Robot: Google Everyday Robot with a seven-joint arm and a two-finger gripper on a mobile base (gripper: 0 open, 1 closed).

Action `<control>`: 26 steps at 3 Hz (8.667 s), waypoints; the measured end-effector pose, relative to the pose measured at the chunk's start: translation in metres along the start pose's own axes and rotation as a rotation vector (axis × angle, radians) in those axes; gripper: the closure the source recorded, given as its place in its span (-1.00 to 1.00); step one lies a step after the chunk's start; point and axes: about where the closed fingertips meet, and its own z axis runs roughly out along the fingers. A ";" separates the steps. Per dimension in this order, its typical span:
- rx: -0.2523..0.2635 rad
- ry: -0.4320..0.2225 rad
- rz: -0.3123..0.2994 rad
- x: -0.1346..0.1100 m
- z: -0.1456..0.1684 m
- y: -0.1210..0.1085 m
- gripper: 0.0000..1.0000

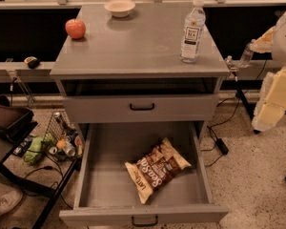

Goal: Pick brown chip bag from middle drawer and place on counter

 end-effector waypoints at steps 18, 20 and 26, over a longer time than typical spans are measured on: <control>-0.209 0.175 -0.612 -0.033 0.592 0.049 1.00; -0.086 0.223 -0.703 -0.054 0.447 0.013 1.00; 0.173 0.321 -0.805 -0.143 0.152 -0.118 1.00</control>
Offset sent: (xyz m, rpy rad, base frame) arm 0.0101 0.0593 -0.1112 0.1282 0.0305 0.1167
